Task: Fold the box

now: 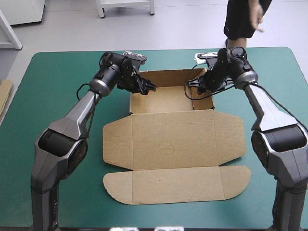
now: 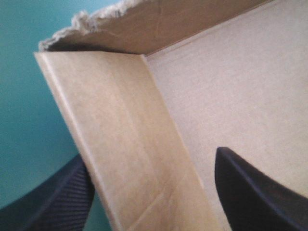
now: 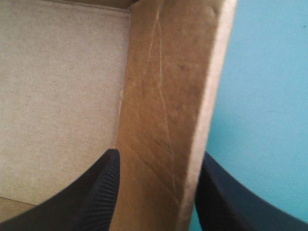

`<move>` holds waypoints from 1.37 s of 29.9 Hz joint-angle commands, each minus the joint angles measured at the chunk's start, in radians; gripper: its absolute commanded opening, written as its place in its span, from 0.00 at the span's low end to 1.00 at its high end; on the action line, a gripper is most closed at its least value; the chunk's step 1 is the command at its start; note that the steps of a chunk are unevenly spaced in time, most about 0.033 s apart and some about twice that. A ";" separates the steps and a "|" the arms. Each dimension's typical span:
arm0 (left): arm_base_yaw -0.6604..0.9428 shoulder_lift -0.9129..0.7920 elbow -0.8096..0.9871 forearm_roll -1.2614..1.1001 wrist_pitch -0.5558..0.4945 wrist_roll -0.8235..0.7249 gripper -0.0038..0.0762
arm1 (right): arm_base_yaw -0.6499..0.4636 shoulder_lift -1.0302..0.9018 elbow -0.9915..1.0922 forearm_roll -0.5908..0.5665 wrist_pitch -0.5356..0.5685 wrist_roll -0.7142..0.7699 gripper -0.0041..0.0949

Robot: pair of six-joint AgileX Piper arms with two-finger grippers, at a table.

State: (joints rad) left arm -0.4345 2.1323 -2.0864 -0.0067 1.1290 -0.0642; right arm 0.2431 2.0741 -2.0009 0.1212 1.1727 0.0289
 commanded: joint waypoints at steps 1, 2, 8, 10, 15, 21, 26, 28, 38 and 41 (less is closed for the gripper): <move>-0.005 -0.100 -0.038 -0.009 -0.036 -0.003 0.69 | 0.001 -0.103 -0.036 -0.045 -0.019 0.004 0.56; -0.005 -0.108 -0.038 -0.009 -0.036 0.000 0.69 | -0.001 -0.112 -0.036 -0.059 -0.016 0.006 0.56; -0.005 -0.149 -0.036 -0.008 -0.011 0.002 0.69 | -0.003 -0.182 -0.032 -0.084 0.006 0.006 0.56; -0.005 -0.181 -0.035 0.007 -0.011 0.007 0.69 | -0.003 -0.210 -0.031 -0.094 0.006 0.006 0.56; -0.007 -0.300 -0.016 0.037 -0.027 0.017 0.60 | -0.003 -0.290 -0.013 -0.121 -0.023 0.004 0.56; -0.012 -0.491 0.179 0.029 -0.071 0.024 0.59 | -0.001 -0.378 0.046 -0.121 -0.050 -0.005 0.52; -0.042 -0.755 0.499 0.012 -0.119 0.028 0.59 | -0.001 -0.464 0.160 -0.111 -0.092 -0.017 0.51; -0.065 -0.875 0.607 0.017 -0.127 0.018 0.59 | -0.001 -0.490 0.187 -0.114 -0.104 -0.023 0.51; -0.097 -1.437 0.963 0.044 -0.154 -0.040 0.56 | -0.001 -0.496 0.196 -0.104 -0.102 -0.029 0.52; -0.096 -1.516 0.987 0.081 -0.133 -0.041 0.56 | -0.001 -0.482 0.192 -0.104 -0.118 -0.023 0.56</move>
State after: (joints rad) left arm -0.5297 0.6703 -1.0971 0.0427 1.0441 -0.0937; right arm 0.2420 1.6265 -1.7834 0.0175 1.1176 0.0093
